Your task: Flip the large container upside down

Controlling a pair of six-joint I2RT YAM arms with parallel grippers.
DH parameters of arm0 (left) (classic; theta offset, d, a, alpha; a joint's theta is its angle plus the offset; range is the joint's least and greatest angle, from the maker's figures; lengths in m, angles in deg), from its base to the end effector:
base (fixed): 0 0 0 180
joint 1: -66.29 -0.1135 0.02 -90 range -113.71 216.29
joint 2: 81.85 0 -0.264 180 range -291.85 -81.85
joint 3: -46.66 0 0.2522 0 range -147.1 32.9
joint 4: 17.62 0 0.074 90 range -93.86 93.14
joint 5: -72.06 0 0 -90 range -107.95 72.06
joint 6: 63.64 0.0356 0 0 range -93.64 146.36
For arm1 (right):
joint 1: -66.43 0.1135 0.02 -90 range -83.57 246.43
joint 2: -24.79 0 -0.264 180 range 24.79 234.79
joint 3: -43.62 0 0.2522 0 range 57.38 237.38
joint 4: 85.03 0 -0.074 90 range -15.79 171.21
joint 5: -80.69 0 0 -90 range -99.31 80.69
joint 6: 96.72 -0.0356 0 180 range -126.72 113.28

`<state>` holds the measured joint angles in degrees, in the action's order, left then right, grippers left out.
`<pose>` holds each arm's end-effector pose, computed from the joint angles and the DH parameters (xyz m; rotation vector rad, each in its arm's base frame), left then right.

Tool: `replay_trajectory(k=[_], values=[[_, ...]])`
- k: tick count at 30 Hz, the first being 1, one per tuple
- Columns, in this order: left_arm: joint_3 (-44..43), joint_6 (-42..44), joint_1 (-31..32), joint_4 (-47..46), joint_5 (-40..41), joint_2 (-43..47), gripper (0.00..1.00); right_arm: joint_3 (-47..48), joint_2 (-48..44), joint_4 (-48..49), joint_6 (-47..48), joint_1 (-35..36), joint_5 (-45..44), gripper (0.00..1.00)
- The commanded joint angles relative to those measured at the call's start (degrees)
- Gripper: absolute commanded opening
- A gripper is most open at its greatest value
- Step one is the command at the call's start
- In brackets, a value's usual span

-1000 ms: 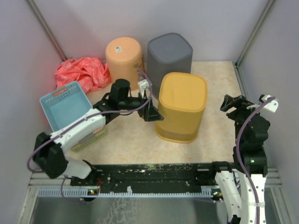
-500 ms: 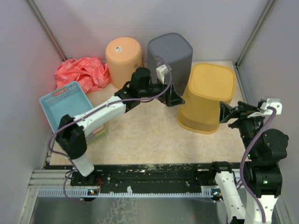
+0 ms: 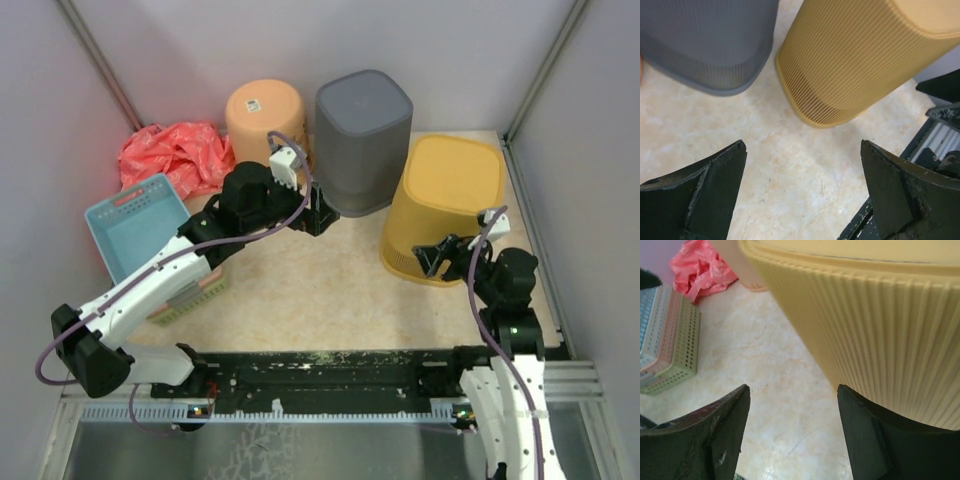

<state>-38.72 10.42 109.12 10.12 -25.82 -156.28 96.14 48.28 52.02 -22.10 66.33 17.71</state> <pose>0.2177 -0.2084 0.3842 0.5488 1.8678 -0.8253 0.1010 0.0160 0.3157 -0.0928 1.8271 0.6152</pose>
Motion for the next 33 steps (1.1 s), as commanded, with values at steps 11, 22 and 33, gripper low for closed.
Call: replay_trajectory(k=[11,22,33], values=[[-0.72,0.2,-0.29,8.37,7.69,1.66,1.0,-1.87,18.34,34.0,-18.47,0.45,-31.77,0.73],[-4.55,-0.1,-0.42,14.1,16.51,2.6,1.0,-12.56,19.48,50.87,-26.91,4.15,-19.4,0.71],[-10.64,-9.77,-8.46,30.95,24.03,2.66,0.99,2.92,41.04,46.24,-32.03,4.23,-46.89,0.77]])
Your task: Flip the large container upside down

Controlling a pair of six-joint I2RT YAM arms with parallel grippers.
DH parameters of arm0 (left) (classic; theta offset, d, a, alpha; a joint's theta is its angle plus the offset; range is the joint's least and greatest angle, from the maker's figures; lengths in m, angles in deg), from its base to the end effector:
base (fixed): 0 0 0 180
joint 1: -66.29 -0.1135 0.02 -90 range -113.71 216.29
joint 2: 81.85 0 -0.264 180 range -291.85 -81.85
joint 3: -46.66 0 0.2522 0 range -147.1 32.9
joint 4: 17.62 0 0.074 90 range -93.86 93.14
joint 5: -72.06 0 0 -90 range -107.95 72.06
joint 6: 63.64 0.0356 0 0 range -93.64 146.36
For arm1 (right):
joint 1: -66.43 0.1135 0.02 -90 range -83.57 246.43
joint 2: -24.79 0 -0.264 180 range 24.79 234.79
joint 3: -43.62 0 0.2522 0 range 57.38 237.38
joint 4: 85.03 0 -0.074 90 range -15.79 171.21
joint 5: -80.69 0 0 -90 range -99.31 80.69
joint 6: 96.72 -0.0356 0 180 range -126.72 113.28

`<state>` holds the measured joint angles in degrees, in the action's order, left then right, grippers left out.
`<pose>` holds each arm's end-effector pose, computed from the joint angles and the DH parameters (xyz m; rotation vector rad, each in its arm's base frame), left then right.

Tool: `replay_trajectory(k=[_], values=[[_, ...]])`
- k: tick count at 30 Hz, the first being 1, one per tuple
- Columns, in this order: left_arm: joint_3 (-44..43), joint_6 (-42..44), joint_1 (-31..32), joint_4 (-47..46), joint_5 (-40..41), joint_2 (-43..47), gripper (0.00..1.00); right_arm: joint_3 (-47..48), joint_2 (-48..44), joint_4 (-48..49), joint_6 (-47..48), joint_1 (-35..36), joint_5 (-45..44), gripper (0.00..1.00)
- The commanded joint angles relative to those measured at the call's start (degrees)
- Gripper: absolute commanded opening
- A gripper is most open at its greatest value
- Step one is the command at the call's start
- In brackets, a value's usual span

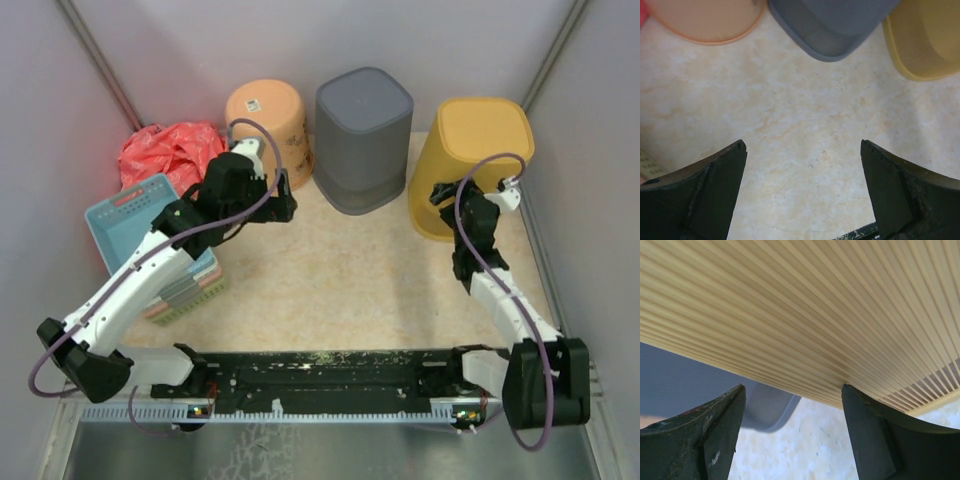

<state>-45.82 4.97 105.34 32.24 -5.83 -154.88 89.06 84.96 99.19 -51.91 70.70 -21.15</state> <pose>0.2180 -0.1672 0.3949 0.1974 2.1065 -0.4151 0.2395 0.0106 0.2585 0.7596 1.6006 0.4478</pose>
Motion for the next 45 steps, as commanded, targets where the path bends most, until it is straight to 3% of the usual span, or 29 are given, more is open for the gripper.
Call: replay_trajectory(k=[1,4,11,16,21,25,30,33,36,39,41,43,45], values=[[-4.03,-4.85,-6.58,11.06,4.66,1.54,0.99,11.86,5.11,-3.45,-2.24,-0.07,-5.51,0.78],[-4.21,-5.69,-12.78,15.71,6.6,2.42,0.99,12.49,4.36,-5.55,-1.22,-0.05,1.67,0.78],[-3.54,-9.07,-22.6,20.82,12.75,0.15,0.99,5.32,-9.99,-9.81,3.7,0.03,4.44,0.79],[0.14,-9.68,-25.58,18.43,14.62,-0.85,0.99,1.6,-22.81,-18.05,11.52,-0.05,1.52,0.79],[5.46,-8.89,-28.35,12.98,10.84,-1.34,0.99,-1.29,-32.58,-23.41,17.32,-0.05,-4.97,0.79],[6.88,-8.74,-28.59,11.3,7.59,-1.78,0.84,-0.78,-34.34,-25.44,18.68,-0.05,-6.88,0.78],[5.95,-7.26,-28.59,11.71,6.26,-0.12,0.47,0.3,-31.99,-25.5,16.76,-0.06,-6.68,0.77],[5.79,-5.66,-28.59,11.32,6.26,1.54,0.35,0.58,-30.35,-25.08,15.86,-0.05,-6.05,0.77],[5.91,-5.04,-28.59,11.81,6.04,1.84,0.34,0.56,-29.8,-24.35,15.58,-0.07,-5.52,0.77],[7.42,-5.06,-28.59,11.67,6.16,1.18,0.62,0.48,-29.82,-24.14,15.37,-0.05,-5.21,0.77],[8.87,-5.13,-28.59,10.76,6.77,0.58,0.66,0.41,-29.99,-24.53,15.33,-0.05,-5.08,0.77],[10.03,-5.12,-28.74,9.81,7.12,-0.35,0.57,0.31,-30.32,-24.86,15.37,-0.1,-5.16,0.77],[9.89,-5.1,-28.76,9.97,6.9,-1.11,0.4,0.14,-30.66,-25.35,15.5,-0.1,-5.36,0.77]])
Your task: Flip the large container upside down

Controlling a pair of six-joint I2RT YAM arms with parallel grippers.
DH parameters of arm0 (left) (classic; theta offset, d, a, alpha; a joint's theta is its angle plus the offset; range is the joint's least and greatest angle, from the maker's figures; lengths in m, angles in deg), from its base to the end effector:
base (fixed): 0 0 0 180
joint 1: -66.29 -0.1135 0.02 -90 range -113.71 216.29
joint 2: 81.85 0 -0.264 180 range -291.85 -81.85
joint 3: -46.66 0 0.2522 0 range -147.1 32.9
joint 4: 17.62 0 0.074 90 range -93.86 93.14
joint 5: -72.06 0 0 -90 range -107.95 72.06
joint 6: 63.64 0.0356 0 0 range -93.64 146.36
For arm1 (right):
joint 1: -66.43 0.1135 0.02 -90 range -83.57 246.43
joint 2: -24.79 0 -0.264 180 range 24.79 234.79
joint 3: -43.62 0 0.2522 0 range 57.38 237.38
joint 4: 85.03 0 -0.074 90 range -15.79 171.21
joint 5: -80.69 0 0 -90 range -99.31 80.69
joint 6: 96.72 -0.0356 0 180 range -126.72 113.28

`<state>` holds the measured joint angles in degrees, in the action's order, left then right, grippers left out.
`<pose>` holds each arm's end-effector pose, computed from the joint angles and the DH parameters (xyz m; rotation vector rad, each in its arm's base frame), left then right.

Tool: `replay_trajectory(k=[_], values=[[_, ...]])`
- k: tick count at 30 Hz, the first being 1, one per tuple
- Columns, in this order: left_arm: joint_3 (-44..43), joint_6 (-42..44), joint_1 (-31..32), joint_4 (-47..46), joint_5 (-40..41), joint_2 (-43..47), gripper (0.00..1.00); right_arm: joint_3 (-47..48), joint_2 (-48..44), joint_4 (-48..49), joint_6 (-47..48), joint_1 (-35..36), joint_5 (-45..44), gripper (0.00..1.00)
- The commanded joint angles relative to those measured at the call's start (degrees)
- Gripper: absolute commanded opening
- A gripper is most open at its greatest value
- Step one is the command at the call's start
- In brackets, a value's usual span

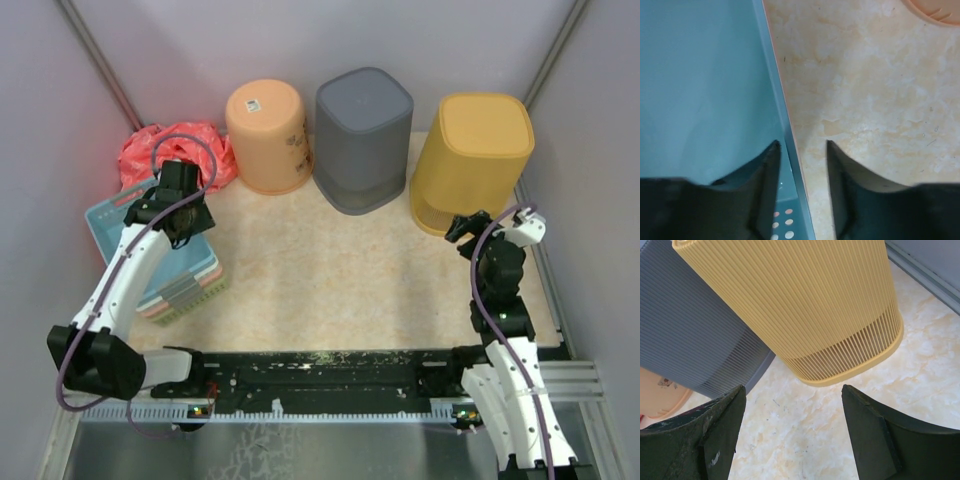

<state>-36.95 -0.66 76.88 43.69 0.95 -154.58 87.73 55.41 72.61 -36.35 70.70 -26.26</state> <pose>0.2556 -0.0361 0.3302 -0.4823 2.3413 0.0991 0.1452 0.0004 0.2901 0.5876 1.6189 0.1829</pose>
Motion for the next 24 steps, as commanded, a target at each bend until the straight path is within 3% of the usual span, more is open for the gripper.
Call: replay_trajectory(k=[1,4,15,20,24], values=[[0.51,0.56,-0.31,-1.01,0.17,-1.58,0.28,1.59,-1.38,0.98,0.1,-0.11,-0.47,0.77],[-2.4,1.35,-0.31,0.86,1.05,-0.78,0.01,1.7,-2.1,0.73,0.75,-0.05,-1.16,0.77],[-24.44,11.06,-0.22,7.87,-1.41,3.02,0.0,1.95,-1.71,1.08,-0.42,-0.1,-1.42,0.76],[-31.42,10.58,0.56,5.4,-14.89,3.74,0.0,3.23,-2.49,-0.63,-0.61,-0.07,-2.36,0.75],[-28.01,5.98,2.8,-6.24,-30.95,6.61,0.0,4.01,-3.93,-1.48,-0.59,-0.06,-3.96,0.74]])
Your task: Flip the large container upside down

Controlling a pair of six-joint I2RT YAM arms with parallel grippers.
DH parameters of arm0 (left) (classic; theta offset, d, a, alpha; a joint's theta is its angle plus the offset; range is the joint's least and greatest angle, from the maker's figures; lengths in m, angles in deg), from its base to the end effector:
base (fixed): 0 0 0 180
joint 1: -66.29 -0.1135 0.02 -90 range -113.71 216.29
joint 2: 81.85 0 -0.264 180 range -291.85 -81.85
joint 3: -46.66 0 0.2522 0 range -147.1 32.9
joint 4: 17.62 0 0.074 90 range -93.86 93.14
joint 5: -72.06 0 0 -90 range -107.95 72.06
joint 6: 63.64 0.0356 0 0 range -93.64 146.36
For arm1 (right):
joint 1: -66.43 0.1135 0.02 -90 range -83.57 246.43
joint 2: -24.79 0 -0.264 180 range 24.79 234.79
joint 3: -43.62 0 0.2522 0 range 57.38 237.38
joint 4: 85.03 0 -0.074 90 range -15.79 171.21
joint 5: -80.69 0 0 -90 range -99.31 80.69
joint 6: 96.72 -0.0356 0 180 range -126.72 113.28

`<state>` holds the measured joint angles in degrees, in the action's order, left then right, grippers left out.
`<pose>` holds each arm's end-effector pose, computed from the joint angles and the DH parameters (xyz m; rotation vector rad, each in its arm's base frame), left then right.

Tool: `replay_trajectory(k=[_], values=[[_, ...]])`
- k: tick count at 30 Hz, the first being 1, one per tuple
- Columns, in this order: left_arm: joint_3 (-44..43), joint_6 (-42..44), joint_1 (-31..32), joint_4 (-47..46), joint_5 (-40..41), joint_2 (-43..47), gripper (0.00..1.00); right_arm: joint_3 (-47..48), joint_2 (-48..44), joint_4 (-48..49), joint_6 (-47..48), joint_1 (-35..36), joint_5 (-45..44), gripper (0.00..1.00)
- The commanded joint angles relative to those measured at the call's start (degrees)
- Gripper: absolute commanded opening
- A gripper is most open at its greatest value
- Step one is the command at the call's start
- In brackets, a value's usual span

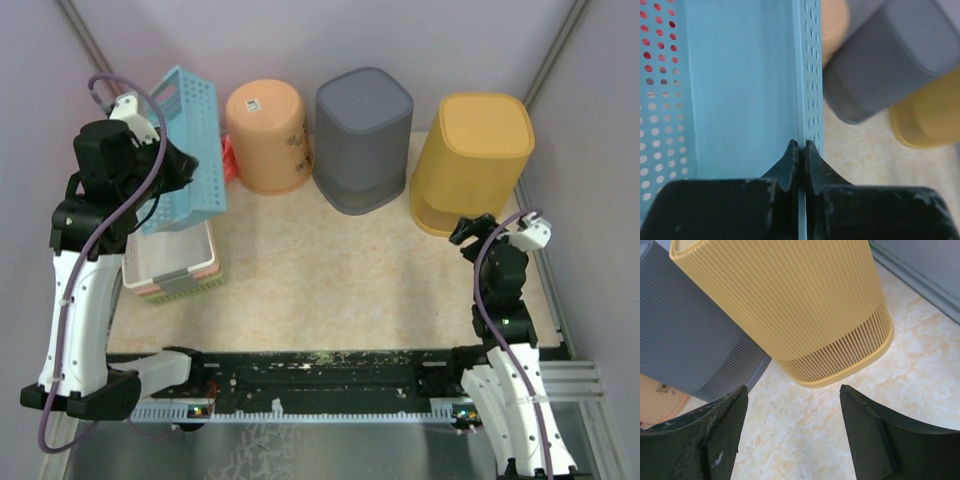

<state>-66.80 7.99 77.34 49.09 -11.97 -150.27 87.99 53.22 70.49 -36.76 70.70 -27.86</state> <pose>0.1997 -0.0352 0.4971 -0.1937 1.9447 -0.2381 0.1374 -0.0011 0.2924 0.6115 1.6021 0.1663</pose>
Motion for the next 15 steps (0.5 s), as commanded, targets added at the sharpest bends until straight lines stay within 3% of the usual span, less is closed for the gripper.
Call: replay_trajectory(k=[1,5,8,15], values=[[4.19,-3.88,3.48,-15.72,-21.52,3.41,0.0,3.75,-2.1,0.51,-0.05,-0.05,-2.9,0.74],[10.35,-7.46,11.84,-28.12,-26.39,4.77,0.0,4.57,-2.83,-1.09,0.89,-0.1,-4.56,0.73],[14.87,-12.25,17.77,-36.59,-31.17,3.31,0.0,6.59,-3.05,-1.5,7.01,-0.07,-6.18,0.73],[28.22,-25.24,22.78,-53.65,-38.9,0.32,0.0,13.72,-4.84,-2.23,15.48,-0.1,-13.46,0.73]])
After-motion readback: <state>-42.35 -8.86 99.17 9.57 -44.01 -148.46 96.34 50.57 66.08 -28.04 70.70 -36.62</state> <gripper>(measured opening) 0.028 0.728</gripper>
